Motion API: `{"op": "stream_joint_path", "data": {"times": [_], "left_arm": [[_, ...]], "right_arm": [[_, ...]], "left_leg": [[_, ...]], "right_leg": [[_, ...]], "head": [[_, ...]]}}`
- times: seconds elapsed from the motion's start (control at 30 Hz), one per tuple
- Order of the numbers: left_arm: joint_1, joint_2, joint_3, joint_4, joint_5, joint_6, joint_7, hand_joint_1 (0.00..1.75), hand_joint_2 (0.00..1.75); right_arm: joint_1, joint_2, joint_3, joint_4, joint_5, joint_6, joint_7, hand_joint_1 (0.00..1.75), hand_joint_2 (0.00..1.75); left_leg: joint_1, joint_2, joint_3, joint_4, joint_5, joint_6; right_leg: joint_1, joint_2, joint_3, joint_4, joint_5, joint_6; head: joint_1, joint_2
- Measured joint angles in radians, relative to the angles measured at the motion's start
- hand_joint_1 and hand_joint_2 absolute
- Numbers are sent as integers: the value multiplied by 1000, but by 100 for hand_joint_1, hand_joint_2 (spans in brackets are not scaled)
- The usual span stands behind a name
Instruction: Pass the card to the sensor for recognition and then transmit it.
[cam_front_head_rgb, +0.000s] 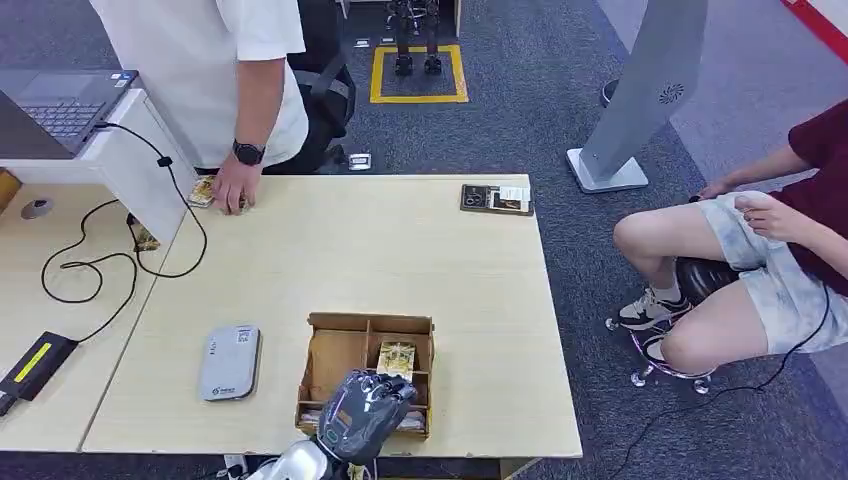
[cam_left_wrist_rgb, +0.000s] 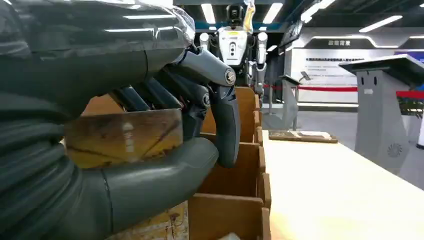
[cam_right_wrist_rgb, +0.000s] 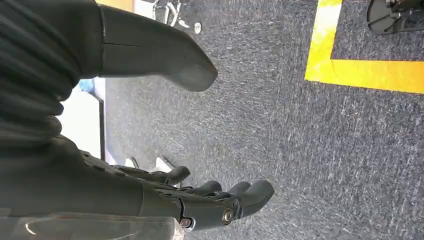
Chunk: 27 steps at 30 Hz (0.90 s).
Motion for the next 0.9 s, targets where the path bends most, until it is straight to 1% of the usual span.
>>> {"op": "stream_joint_path", "data": {"times": [0.23, 0.53, 0.73, 0.8, 0.83, 0.87, 0.9], "left_arm": [[37, -7, 21, -5, -3, 75, -51, 175, 175], [78, -10, 42, -16, 10, 162, -82, 175, 175], [80, -10, 43, -16, 11, 166, -85, 175, 175], [87, -10, 47, -17, 17, 181, -94, 175, 175], [95, -10, 51, -22, 31, 212, -114, 175, 175], [116, -24, 71, -39, 61, 240, -204, 175, 175], [154, -63, 146, -87, 84, 246, -346, 175, 175]], "right_arm": [[1, 1, 0, 0, -4, 0, 1, 0, 175], [2, 2, 0, 0, -14, -1, -3, 0, 175], [3, 2, 0, 0, -14, -1, -3, 0, 175], [4, 2, 0, 0, -14, -1, -5, 0, 175], [5, 2, 0, 0, -15, -1, -7, 0, 175], [7, 3, 0, 0, -18, -3, -10, 0, 175], [10, 5, 0, 0, -18, -5, -11, 0, 175]], "left_leg": [[0, 0, 0, 0, 0, 0], [0, 0, 0, 0, 0, 0], [0, 0, 0, 0, 0, 0], [0, 0, 0, 0, 0, 0], [0, 0, 0, 0, 0, 0], [0, 0, 0, 0, 0, 0], [0, 0, 0, 0, 0, 0]], "right_leg": [[0, 0, 0, 0, 0, 0], [0, 0, 0, 0, 0, 0], [0, 0, 0, 0, 0, 0], [0, 0, 0, 0, 0, 0], [0, 0, 0, 0, 0, 0], [0, 0, 0, 0, 0, 0], [0, 0, 0, 0, 0, 0]], "head": [[0, 0], [0, 0], [0, 0], [0, 0], [0, 0], [0, 0], [1, 0]]}}
